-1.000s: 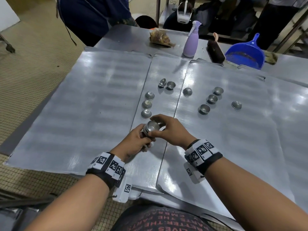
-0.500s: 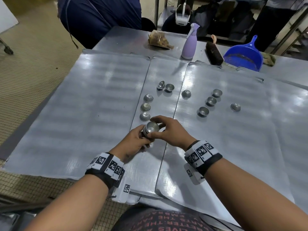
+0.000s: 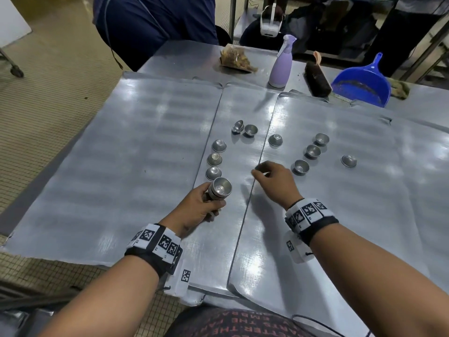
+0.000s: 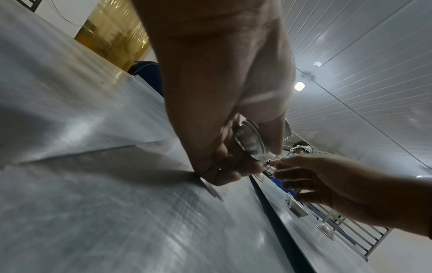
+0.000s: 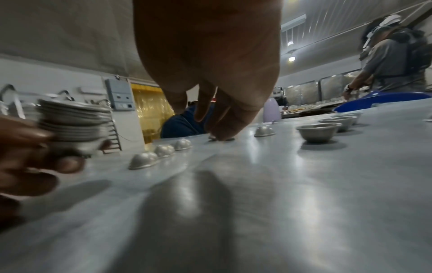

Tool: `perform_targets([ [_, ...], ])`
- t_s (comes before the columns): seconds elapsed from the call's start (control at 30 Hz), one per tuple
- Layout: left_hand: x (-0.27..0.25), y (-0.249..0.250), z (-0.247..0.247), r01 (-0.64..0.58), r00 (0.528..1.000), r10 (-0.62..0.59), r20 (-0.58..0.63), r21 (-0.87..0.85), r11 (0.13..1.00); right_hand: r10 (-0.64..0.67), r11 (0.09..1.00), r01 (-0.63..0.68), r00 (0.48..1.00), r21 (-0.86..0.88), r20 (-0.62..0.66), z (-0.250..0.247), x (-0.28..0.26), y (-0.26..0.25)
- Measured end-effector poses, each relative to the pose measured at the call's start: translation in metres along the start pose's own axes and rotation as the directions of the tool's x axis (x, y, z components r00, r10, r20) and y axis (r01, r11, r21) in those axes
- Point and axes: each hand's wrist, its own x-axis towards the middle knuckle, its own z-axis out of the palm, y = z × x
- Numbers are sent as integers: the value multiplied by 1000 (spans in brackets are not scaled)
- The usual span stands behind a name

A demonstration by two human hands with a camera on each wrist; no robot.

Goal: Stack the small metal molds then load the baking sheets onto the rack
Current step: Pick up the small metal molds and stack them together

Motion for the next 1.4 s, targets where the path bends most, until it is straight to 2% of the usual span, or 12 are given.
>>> perform_targets([
  [0.1,4,0,-1,4,1000,-4,2,1,1000,98,980,-117,988,-163,-120,-17,20,32],
  [0.23,9,0,1,6,1000,-6,3,-8,1000,180,920,-219,973,-326,-145,-40,39,66],
  [0.37,13,-1,4,10,1000,-10,1,-38,999,233,899,-248,969,-361,-86,-45,51,86],
  [0.5,15,0,6,15,1000,-15,6,-37,999,213,914,-241,970,-328,-118,-44,51,88],
  [0.6,16,0,7,20,1000,-20,8,-27,999,191,925,-220,974,-309,-121,-42,46,80],
  [0.7,15,1,8,28,1000,-28,11,-22,999,156,952,-167,986,-258,-63,-36,38,65],
  [0.87,13,2,8,29,1000,-29,5,-17,999,66,997,-59,987,-45,149,-17,20,17],
  [1.03,7,2,6,26,1000,-26,-3,-20,999,-90,980,51,976,192,200,-6,0,-29],
  [1.17,-1,3,6,21,1000,-20,11,-26,999,-170,975,126,954,184,247,3,-19,-44],
  [1.4,-12,2,9,3,1000,-3,11,15,1000,-215,972,179,938,152,271,14,-39,-50],
])
